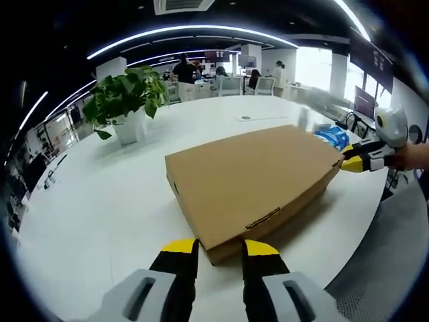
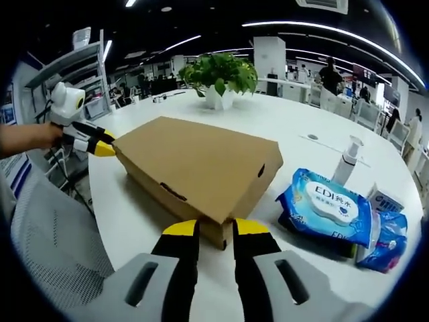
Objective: Operate the shoe box by opening the lid, removing the specified soft item, and placing it in the target area until the item is outside and the box remains undamaged.
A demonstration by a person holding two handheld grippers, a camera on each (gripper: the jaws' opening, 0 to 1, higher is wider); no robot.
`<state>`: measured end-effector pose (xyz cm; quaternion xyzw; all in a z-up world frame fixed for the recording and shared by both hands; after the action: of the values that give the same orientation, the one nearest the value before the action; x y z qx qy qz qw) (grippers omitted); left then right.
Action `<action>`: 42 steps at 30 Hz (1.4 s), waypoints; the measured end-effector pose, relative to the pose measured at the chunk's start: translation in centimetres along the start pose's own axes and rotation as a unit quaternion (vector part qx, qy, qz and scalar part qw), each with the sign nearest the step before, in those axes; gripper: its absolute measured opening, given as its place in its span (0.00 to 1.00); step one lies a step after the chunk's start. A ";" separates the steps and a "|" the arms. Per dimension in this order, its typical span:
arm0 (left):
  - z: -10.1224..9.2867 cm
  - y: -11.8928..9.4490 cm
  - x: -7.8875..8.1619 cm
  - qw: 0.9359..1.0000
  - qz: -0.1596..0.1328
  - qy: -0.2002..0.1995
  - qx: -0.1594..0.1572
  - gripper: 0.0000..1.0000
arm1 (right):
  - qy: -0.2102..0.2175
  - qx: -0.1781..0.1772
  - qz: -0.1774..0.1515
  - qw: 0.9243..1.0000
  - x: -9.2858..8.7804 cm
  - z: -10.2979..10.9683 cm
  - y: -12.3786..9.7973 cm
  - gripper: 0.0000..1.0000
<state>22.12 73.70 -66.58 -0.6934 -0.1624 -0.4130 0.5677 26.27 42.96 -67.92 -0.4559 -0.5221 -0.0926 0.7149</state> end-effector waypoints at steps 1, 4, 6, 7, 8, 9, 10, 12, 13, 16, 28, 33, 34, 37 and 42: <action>0.1 0.1 0.1 1.000 0.001 0.000 -0.001 0.25 | 0.001 0.000 0.000 1.000 0.1 -0.1 0.1 0.18; 0.4 0.5 0.4 1.000 0.002 0.005 -0.001 0.25 | 0.004 -0.002 -0.002 1.000 0.3 -0.4 0.5 0.18; 0.6 0.8 0.7 1.000 0.005 0.008 -0.001 0.25 | 0.006 -0.004 -0.003 1.000 0.4 -0.5 0.7 0.18; 0.7 1.0 0.9 1.000 0.005 0.009 -0.001 0.25 | 0.008 -0.005 -0.004 1.000 0.5 -0.6 0.8 0.18; 0.9 1.2 1.0 1.000 0.006 0.010 -0.001 0.25 | 0.009 -0.006 -0.005 1.000 0.5 -0.7 0.9 0.18; 1.0 1.3 1.2 1.000 0.006 0.011 -0.002 0.25 | 0.010 -0.007 -0.006 1.000 0.6 -0.8 1.0 0.18; 1.1 1.5 1.3 1.000 0.007 0.012 -0.003 0.25 | 0.012 -0.008 -0.006 1.000 0.7 -0.9 1.1 0.18; 1.4 1.9 1.7 1.000 0.008 0.015 -0.004 0.25 | 0.015 -0.009 -0.007 1.000 0.8 -1.1 1.3 0.18; 1.5 2.1 1.8 1.000 0.008 0.017 -0.005 0.25 | 0.016 -0.010 -0.007 1.000 0.9 -1.2 1.4 0.18; 1.8 2.6 2.2 1.000 0.009 0.023 -0.006 0.25 | 0.019 -0.012 -0.008 1.000 1.1 -1.6 1.7 0.18; 2.9 4.9 4.2 0.999 0.009 0.036 -0.014 0.25 | 0.030 -0.027 -0.009 0.999 2.1 -3.1 3.1 0.18; 3.4 5.8 5.0 0.999 0.008 0.039 -0.016 0.25 | 0.034 -0.032 -0.011 0.999 2.5 -3.7 3.6 0.18; 3.4 5.9 5.1 0.999 0.009 0.040 -0.016 0.25 | 0.036 -0.033 -0.011 0.999 2.6 -4.0 3.7 0.18; 3.6 6.5 5.6 0.999 0.008 0.042 -0.017 0.25 | 0.037 -0.035 -0.010 0.999 2.7 -4.3 3.9 0.18; 3.9 7.0 6.1 0.999 0.005 0.044 -0.019 0.25 | 0.038 -0.037 -0.011 0.999 3.0 -4.7 4.2 0.18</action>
<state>32.15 73.74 -66.60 -0.6861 -0.1255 -0.4431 0.5631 33.26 42.87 -67.98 -0.4727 -0.4958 -0.1370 0.7156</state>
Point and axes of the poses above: the point that each gripper's makers call its tool centre point, and the gripper's own axes: y roughly forward along the fingers, z roughly to its left, x roughly out of its top, the point moved 6 cm from there along -y, roughly backward along the fingers, and after that the axes turned 3 degrees about -x, right-handed, at the moved point
